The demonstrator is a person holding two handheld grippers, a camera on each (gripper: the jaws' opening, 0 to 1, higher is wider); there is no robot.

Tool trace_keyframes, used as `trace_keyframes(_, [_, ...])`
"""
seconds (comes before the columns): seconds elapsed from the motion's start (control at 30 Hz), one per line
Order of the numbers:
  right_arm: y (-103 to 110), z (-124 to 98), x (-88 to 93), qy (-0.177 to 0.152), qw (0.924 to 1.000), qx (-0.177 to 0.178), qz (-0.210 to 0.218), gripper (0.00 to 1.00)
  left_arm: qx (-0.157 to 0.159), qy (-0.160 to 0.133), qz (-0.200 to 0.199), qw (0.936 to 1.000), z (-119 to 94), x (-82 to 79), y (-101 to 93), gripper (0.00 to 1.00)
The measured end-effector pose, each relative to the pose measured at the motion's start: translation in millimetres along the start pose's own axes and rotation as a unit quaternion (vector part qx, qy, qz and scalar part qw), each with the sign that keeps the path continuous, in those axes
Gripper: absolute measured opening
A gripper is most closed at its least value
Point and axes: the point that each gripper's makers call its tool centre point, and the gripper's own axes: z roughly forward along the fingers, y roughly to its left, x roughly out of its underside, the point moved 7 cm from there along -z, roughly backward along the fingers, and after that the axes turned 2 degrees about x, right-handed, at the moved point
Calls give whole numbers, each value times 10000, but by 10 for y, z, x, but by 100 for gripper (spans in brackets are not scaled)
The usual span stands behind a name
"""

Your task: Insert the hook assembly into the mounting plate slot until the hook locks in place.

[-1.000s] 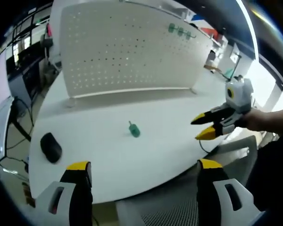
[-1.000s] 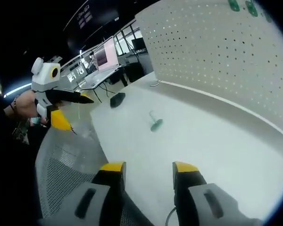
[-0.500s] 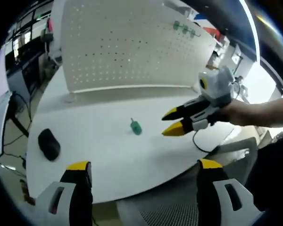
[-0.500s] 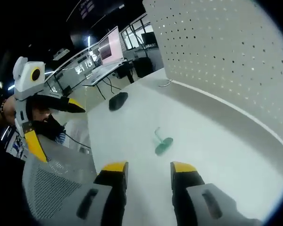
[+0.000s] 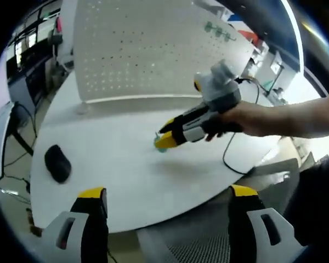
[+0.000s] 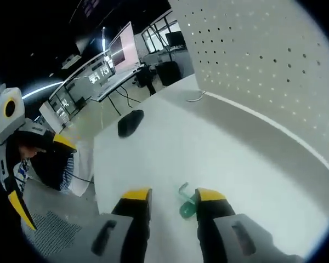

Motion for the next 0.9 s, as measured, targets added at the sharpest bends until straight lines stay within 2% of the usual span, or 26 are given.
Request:
trace_keyframes(0.27, [17, 138, 7, 213, 9997, 26, -93, 23, 36, -23, -40, 10000, 6, -16, -38, 92])
trace_keyframes(0.53, [-53, 174, -12, 300, 9995, 79, 18, 9, 40, 14, -65, 10000, 2, 24, -38, 91])
trace_keyframes(0.6, [-71, 160, -16, 283, 9995, 83, 104, 4, 50, -2, -95, 9999, 0, 22, -39, 91])
trace_keyframes(0.73, [-111, 139, -32, 187, 9991, 103, 363, 3, 41, -36, -89, 9999, -7, 6, -58, 91])
trace_keyframes(0.9, [-103, 72, -47, 61, 9991, 98, 411, 1, 35, -66, -69, 9999, -10, -8, -64, 91])
